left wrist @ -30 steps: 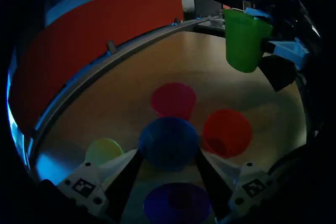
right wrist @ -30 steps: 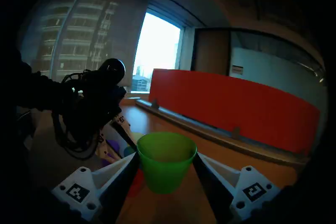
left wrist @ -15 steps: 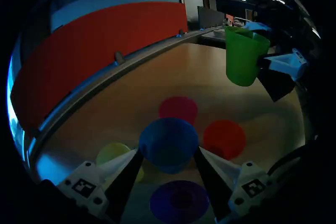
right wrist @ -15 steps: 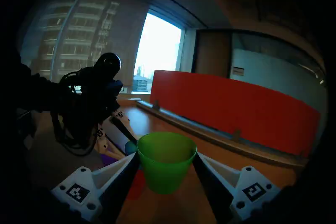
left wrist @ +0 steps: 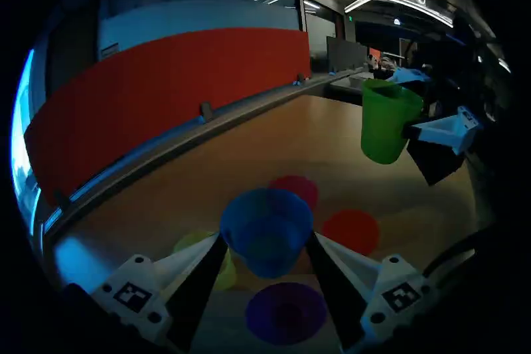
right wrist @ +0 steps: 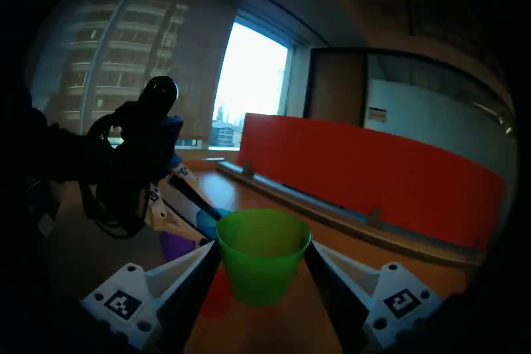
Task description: Pour water
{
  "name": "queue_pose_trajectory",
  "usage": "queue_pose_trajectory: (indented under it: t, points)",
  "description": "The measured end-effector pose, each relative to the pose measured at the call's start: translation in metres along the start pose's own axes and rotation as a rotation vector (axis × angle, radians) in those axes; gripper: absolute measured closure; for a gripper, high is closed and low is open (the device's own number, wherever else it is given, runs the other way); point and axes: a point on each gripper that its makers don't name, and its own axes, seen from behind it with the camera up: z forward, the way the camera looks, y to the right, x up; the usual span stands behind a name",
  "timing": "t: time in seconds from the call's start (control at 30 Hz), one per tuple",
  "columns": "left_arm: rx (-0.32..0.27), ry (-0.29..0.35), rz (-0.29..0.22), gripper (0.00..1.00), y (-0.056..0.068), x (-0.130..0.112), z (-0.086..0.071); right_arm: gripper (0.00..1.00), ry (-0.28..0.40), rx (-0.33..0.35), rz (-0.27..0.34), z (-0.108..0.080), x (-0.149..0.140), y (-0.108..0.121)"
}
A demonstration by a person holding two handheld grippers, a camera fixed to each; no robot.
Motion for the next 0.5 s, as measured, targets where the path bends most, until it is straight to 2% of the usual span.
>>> queue_pose_trajectory:
  t: [0.1,0.5]
  points:
    - [0.008,0.031,-0.023,0.16,-0.003,0.006,-0.005,0.09,0.0,0.001,0.002,0.0,0.001,-0.001]
    - [0.029,0.167,-0.04,0.17,-0.006,0.039,-0.034,0.09,-0.001,0.003,0.003,-0.001,0.004,-0.003]
